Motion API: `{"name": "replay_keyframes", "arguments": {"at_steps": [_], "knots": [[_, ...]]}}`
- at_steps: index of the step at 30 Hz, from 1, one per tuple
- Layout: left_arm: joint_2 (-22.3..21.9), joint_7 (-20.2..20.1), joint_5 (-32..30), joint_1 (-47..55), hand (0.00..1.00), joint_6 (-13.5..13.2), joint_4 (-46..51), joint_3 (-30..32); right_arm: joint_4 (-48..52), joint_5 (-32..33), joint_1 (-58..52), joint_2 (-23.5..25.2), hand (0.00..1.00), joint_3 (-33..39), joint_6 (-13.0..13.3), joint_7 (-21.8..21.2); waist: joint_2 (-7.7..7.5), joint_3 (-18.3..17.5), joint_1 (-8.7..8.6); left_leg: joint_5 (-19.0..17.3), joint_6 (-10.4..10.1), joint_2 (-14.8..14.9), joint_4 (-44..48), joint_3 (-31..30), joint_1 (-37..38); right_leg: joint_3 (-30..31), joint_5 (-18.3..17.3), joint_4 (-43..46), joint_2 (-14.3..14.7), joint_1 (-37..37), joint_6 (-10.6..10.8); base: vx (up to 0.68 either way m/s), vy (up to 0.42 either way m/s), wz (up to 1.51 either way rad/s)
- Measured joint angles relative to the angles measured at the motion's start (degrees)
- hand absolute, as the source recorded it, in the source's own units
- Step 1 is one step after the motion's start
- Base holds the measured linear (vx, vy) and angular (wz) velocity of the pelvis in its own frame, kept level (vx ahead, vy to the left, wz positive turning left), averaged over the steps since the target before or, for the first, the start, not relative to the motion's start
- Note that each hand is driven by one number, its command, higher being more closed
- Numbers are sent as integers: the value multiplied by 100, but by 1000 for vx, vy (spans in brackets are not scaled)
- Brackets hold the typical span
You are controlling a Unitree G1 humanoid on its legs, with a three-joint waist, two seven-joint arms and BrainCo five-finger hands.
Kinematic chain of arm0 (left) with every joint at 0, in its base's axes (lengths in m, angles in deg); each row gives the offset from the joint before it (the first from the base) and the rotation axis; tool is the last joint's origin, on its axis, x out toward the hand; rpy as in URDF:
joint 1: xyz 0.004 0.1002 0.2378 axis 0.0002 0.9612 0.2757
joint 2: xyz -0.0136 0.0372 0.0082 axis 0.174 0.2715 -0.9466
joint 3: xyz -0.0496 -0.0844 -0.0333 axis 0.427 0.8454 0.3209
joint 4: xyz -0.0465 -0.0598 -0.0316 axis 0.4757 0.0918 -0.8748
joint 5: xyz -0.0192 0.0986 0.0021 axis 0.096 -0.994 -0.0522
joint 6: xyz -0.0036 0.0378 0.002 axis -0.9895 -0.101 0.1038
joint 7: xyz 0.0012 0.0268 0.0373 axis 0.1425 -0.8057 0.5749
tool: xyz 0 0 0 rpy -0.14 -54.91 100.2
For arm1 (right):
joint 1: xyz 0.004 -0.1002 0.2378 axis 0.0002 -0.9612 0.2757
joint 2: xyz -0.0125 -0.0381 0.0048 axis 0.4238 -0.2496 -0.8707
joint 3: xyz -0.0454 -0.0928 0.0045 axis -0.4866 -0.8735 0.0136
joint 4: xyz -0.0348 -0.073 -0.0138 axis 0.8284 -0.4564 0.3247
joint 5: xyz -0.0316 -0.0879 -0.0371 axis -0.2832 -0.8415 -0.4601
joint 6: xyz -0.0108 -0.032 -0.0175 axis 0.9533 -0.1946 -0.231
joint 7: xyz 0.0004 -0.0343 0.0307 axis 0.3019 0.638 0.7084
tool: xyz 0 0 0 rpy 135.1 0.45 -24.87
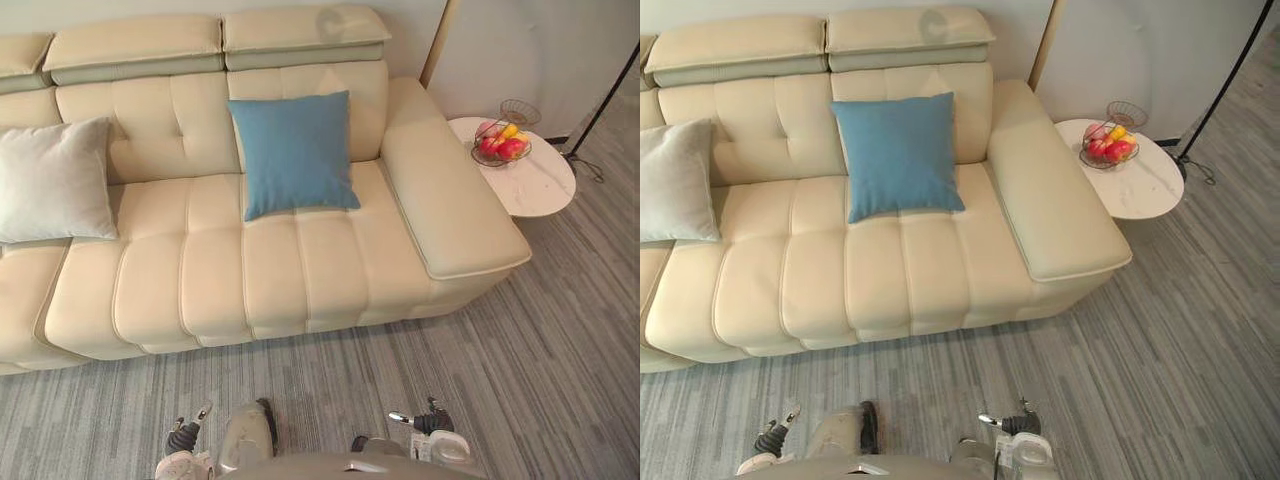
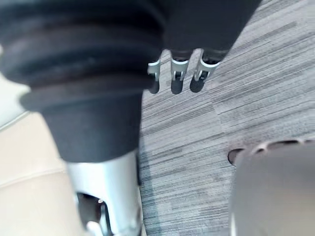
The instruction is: Pick up cushions and gather them together orderly.
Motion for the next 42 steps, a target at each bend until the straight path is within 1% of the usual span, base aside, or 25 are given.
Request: {"name": "replay_keyframes", "arguments": {"at_steps": [1,2,3,4,5,7,9,10,12,13,15,16,17,19,21,22,23,36,42], "knots": [[108,0,-13,13,0,16,-44,-7,-195,23,-25,135,0,150,-39,-16,-237,-138,-77,293,-160,-319,-1090,45,446,106,85,-299,-73,66,-62,-122,127,10],[169,0,-26,11,0,21,-50,4,-283,24,-35,193,0,197,-46,-21,-395,-230,-94,300,-148,-461,-1420,110,646,122,109,-434,-155,62,-118,-88,108,22],[204,-3,-55,29,0,35,-49,82,-296,52,-84,217,0,318,-34,-49,-393,-240,-138,164,183,-506,-1054,-11,677,128,165,-515,-171,127,-42,-53,76,17],[152,-1,-55,4,0,79,-182,101,-311,117,-32,157,0,496,-62,-55,-261,-267,-217,229,61,-521,-1317,-57,820,185,293,-550,-130,196,48,-66,73,22],[137,-4,-58,1,0,81,-210,75,-315,103,-41,144,0,534,-61,-61,-259,-285,-222,257,50,-581,-1480,-49,890,194,333,-591,-145,198,-5,-85,95,16],[127,-35,-69,26,0,104,-269,67,-341,110,-51,104,0,595,-58,-61,-234,-324,-228,525,55,-746,-2081,-15,1111,274,355,-706,-194,133,-9,-56,64,8],[127,-46,-90,77,0,111,-362,64,-419,109,-25,56,0,595,-58,-61,-197,-349,-225,662,45,-788,-2452,-6,1250,285,360,-814,-183,143,-15,-44,46,-5],[130,-50,-120,77,0,111,-427,84,-492,110,1,40,0,602,-58,-60,-216,-407,-233,739,27,-796,-2627,-9,1324,283,373,-877,-163,153,-36,-28,44,-5],[133,-66,-163,95,0,120,-522,82,-515,108,10,29,0,601,-61,-54,-215,-407,-232,762,20,-792,-2627,-1,1372,321,450,-965,-144,230,-62,6,37,-9],[134,-112,-166,125,0,123,-583,82,-530,107,7,30,0,598,-62,-53,-203,-414,-231,771,19,-798,-2627,12,1446,393,524,-1022,-134,307,-24,21,30,-17],[147,-141,-167,140,0,129,-679,79,-555,106,9,29,0,595,-64,-55,-156,-413,-239,772,19,-803,-2627,17,1552,416,573,-1078,-129,415,-46,33,16,-15],[154,-162,-171,142,0,137,-687,78,-568,106,22,32,0,594,-63,-54,-206,-449,-242,773,20,-801,-2627,16,1617,421,584,-1098,-124,480,-37,59,7,-16],[179,-180,-175,150,0,138,-702,61,-681,108,60,28,0,597,-61,-54,-185,-460,-253,783,25,-798,-2627,15,1667,426,655,-1136,-119,532,-12,66,2,-12],[186,-197,-175,148,0,142,-722,56,-740,104,109,11,0,594,-77,-55,-181,-460,-267,850,75,-784,-2627,8,1691,427,674,-1159,-100,567,-3,67,-9,-7],[194,-241,-178,137,0,160,-723,56,-744,104,148,21,0,596,-84,-55,-190,-462,-269,905,66,-768,-2626,6,1708,438,681,-1208,-68,594,9,88,-15,-8],[196,-244,-178,138,0,163,-725,56,-761,104,161,19,0,602,-85,-55,-199,-465,-268,938,113,-773,-2624,6,1709,438,710,-1242,-58,610,52,57,-6,-4],[245,-284,-228,12,0,173,-886,-129,-964,98,367,-129,0,577,-181,-61,-100,-356,-317,913,127,-730,-2627,-12,1995,446,725,-1401,13,964,88,38,-3,-3],[245,-285,-228,12,0,173,-886,-129,-964,98,367,-129,0,577,-181,-61,-101,-356,-316,913,127,-730,-2627,-17,1994,440,725,-1402,12,964,88,0,0,0],[247,-287,-226,-5,0,173,-887,-237,-997,119,375,-136,0,588,-181,-62,-103,-360,-325,915,123,-750,-2627,-183,1871,235,720,-1452,-8,951,94,-3,-6,15]]}}
